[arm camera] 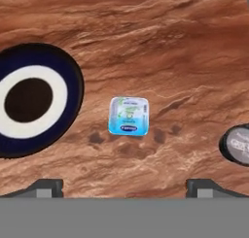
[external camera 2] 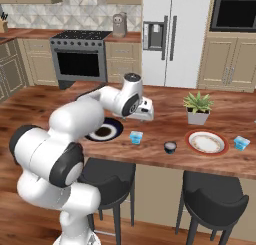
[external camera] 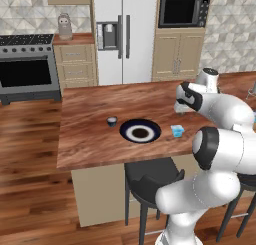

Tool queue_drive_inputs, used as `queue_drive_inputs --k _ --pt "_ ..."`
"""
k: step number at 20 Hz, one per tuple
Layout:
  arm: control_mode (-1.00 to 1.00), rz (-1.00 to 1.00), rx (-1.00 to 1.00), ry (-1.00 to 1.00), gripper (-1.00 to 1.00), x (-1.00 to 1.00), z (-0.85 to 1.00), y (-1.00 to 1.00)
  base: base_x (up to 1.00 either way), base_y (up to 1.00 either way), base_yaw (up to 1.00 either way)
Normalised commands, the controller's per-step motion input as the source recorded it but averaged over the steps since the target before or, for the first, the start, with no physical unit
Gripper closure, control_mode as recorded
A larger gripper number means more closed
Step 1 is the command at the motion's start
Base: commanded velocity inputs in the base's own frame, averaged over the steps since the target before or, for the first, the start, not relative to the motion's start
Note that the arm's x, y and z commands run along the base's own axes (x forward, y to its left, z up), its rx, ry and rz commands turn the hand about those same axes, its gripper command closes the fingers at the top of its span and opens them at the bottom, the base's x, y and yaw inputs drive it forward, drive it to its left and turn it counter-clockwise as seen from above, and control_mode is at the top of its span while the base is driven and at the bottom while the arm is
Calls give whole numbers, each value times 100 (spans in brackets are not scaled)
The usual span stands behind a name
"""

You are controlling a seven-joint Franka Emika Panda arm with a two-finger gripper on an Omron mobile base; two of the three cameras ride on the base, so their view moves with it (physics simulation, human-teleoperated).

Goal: Place two yogurt containers on each plate.

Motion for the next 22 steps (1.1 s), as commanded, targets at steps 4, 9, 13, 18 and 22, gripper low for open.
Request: queue_drive_inputs --k 4,9,13,18,22 --pt "-100 0 0 0 -100 29 -38 0 0 0 0" --pt "-100 0 0 0 -100 21 -36 0 0 0 0" --pt "-100 0 0 0 -100 19 -25 -1 0 0 0" --pt "-100 0 -1 0 -100 11 -32 0 0 0 0" --pt "-100 1 -4 0 -100 8 -35 0 0 0 0"
